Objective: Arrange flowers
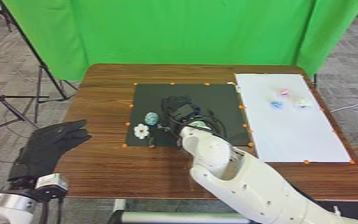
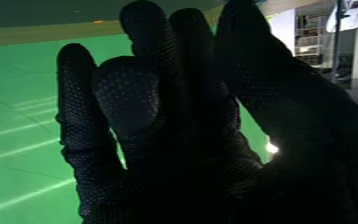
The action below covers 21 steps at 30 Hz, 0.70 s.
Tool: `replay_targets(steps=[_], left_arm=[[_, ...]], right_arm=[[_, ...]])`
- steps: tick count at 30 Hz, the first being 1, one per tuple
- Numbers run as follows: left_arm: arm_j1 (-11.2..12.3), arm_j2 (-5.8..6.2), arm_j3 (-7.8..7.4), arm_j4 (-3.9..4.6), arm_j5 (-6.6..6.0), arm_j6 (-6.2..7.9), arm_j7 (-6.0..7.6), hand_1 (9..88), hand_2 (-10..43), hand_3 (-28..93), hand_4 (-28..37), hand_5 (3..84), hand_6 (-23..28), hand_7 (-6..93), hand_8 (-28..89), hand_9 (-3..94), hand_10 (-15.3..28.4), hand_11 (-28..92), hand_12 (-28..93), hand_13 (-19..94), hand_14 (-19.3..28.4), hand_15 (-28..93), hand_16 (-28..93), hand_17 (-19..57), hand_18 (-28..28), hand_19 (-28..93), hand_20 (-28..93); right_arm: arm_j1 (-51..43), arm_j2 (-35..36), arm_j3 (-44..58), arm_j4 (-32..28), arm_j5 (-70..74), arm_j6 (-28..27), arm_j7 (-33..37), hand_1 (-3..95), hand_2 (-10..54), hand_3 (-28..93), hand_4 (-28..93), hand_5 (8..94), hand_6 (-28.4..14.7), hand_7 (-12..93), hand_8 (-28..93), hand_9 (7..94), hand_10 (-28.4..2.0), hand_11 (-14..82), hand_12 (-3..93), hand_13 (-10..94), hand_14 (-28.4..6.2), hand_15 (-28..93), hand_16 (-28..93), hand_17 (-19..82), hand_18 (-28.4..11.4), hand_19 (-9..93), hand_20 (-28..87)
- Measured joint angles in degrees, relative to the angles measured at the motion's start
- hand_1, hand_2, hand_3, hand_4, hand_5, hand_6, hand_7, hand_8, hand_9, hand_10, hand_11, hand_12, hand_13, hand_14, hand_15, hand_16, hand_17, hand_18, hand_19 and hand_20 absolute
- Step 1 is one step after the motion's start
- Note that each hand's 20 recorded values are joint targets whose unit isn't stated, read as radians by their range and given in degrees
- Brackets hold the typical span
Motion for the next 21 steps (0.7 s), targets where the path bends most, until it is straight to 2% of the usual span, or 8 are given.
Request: replay_targets(steps=[7,13,17,21], left_arm=[[1.1,-0.05,-0.15,-0.22,-0.05,0.12,0.30,30.8,3.2,79,-14.5,53.4,16.0,15.0,-9,44.4,22.6,43,11,30,27.2,64,-14,-9.3,20.8,59,14],[2.4,-0.33,-0.72,-0.77,-0.09,0.26,0.38,30.7,3.4,79,-14.7,53.5,16.1,14.9,-9,44.4,22.7,43,11,30,27.3,64,-14,-9.3,20.8,59,14],[2.9,-0.55,-0.94,-0.98,-0.12,0.39,0.38,30.6,3.5,79,-14.7,53.5,16.1,14.9,-9,44.4,22.8,43,11,30,27.3,64,-14,-9.3,20.8,59,14],[3.0,-0.66,-0.95,-1.00,-0.12,0.42,0.38,30.3,3.5,79,-14.7,53.6,16.1,14.8,-9,44.4,22.8,43,11,30,27.3,64,-14,-9.3,20.8,59,14]], right_arm=[[1.3,1.9,-1.8,-2.2,1.3,1.1,0.5,38.7,-9.5,83,-28,65.8,-4.8,23,-13,64.7,-17.0,34.5,18.5,65,-12.0,79,19,27,-21.9,88,-3],[1.9,5.4,-1.9,-7.6,4.5,1.0,-0.6,33.5,-7.2,83,-27,70.7,-3.4,25,-14,60.4,-19.7,27.1,16.5,58,-14.8,78,18,23,-23.6,86,-1],[1.2,7.2,-0.7,-11.2,3.7,-2.1,-5.4,32.6,-6.0,82,-26,70.5,-2.9,25,-14,58.0,-20.3,24.0,17.4,56,-15.3,78,17,21,-23.5,83,2],[-0.9,7.6,2.1,-14.0,3.3,-9.4,-10.5,32.2,-5.8,83,-26,67.1,-2.2,23,-15,56.5,-20.0,23.4,17.7,55,-15.1,78,17,20,-23.2,81,6]])
